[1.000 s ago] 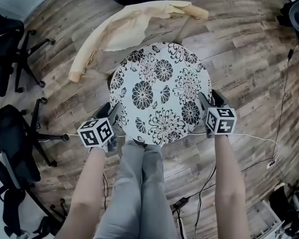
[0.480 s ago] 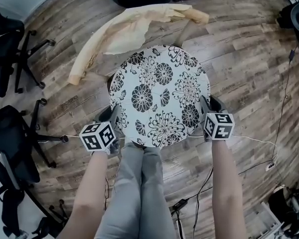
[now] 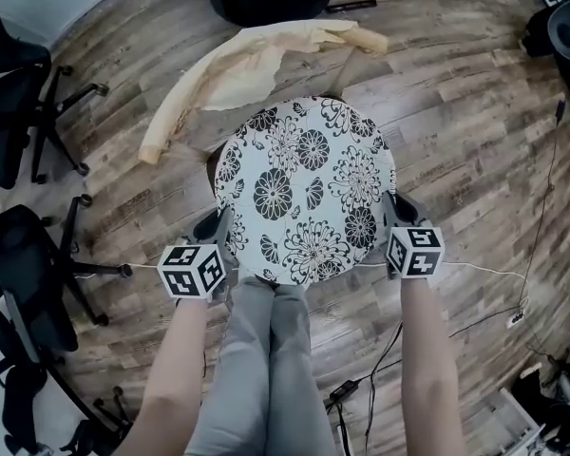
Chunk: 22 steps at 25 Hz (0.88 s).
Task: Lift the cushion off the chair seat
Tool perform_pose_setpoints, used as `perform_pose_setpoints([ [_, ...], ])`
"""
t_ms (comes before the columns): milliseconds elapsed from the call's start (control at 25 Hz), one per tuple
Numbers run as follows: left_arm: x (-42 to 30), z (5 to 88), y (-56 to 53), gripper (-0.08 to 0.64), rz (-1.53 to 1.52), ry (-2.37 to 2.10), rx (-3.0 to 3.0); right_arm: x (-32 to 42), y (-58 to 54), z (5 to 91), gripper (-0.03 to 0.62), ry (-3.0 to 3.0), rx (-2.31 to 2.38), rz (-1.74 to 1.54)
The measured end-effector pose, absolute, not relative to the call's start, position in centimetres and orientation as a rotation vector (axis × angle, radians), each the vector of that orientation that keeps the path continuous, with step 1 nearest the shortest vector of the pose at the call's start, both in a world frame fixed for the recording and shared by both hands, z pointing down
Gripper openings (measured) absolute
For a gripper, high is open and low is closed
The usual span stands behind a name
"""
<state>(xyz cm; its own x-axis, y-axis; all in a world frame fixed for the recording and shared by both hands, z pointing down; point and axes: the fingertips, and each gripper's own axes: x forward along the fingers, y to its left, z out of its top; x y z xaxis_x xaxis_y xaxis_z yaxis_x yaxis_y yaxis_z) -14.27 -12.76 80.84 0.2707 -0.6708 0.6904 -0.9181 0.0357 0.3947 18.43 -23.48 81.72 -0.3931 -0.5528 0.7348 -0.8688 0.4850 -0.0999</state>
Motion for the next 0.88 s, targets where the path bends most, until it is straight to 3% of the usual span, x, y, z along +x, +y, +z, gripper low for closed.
perform_pose_setpoints([
  [880,-10.3,71.1,-12.4,0.018,0.344,-1.406,1.867,17.2,-18.8,70.4,0.037,-2.214,1.246,0.584],
])
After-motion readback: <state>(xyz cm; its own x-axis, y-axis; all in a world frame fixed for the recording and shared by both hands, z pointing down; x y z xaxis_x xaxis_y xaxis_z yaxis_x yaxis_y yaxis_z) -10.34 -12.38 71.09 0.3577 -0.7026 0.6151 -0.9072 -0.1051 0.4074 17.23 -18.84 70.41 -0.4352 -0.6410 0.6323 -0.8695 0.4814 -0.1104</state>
